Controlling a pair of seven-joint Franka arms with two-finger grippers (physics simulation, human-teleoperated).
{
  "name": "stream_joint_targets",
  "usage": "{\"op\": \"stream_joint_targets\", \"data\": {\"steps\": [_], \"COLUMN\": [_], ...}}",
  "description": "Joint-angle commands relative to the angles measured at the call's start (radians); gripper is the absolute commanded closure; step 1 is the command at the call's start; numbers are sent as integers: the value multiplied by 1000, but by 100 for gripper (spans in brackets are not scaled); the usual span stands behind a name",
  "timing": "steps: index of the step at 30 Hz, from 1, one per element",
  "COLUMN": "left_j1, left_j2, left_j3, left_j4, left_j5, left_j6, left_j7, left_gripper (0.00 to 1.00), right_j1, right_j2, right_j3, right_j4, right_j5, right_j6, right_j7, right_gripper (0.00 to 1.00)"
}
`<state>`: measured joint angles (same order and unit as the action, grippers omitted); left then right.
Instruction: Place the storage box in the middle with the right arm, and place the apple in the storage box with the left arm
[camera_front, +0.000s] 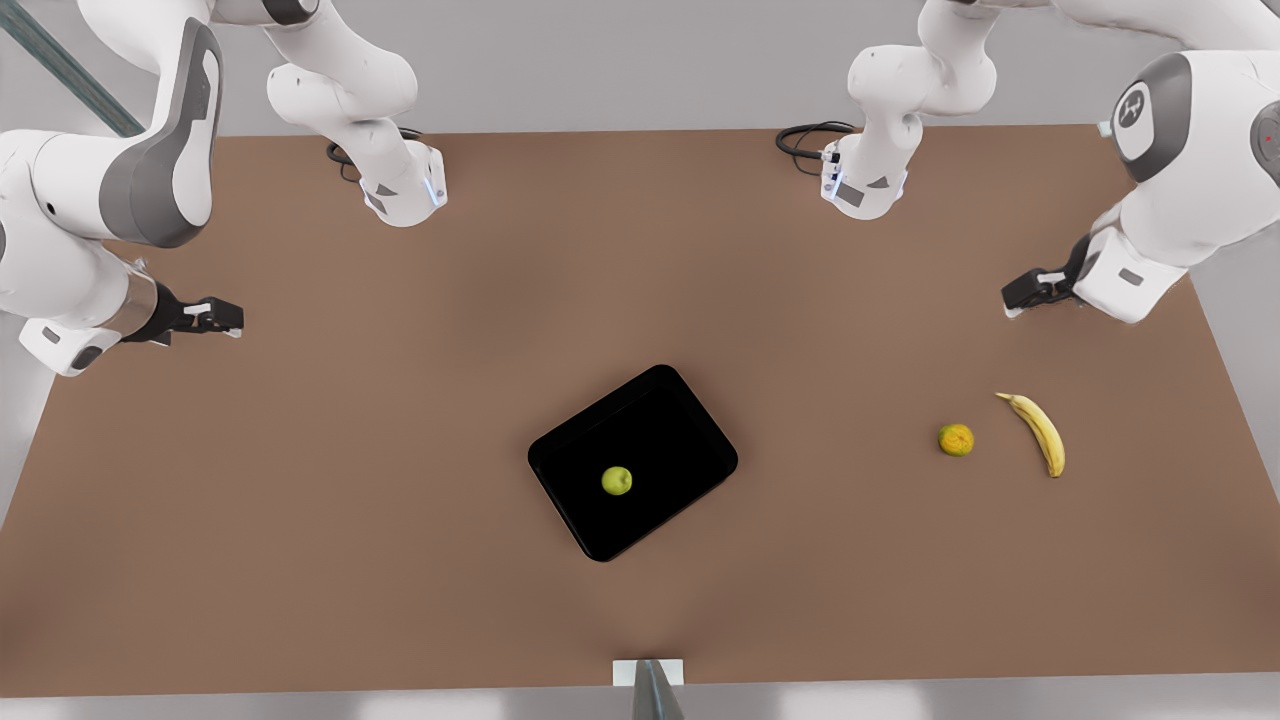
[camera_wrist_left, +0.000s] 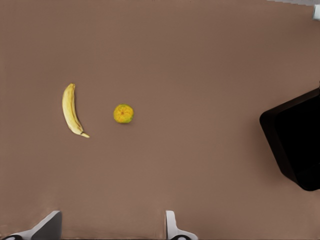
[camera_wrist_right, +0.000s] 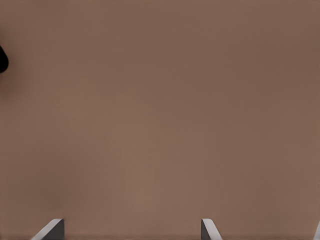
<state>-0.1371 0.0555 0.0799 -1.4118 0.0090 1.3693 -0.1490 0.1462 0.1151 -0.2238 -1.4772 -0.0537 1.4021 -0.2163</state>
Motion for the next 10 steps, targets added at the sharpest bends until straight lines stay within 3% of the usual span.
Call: {"op": "stream_joint_targets", "data": {"steps": [1, 2, 5, 10], "left_j1": [2, 79, 57, 54], "left_j2": [-5, -5, 138, 135], "left_j3": [-15, -81, -74, -77], "left_j4": [-12, -38, 42, 42], "left_j5": [0, -23, -27, -23], "left_j6": [4, 53, 74, 76], "left_j7": [17, 172, 175, 172], "left_gripper": [0, 0, 0, 0], "right_j1": [-1, 1, 0, -1], "right_j2": [0, 0, 0, 1], "right_j3": [0, 0, 0, 0], "right_j4": [0, 0, 0, 0], "right_j5": [0, 0, 0, 0], "right_j6": [0, 0, 0, 2], "right_j7": [0, 0, 2, 0], "right_gripper": [0, 0, 0, 0]}}
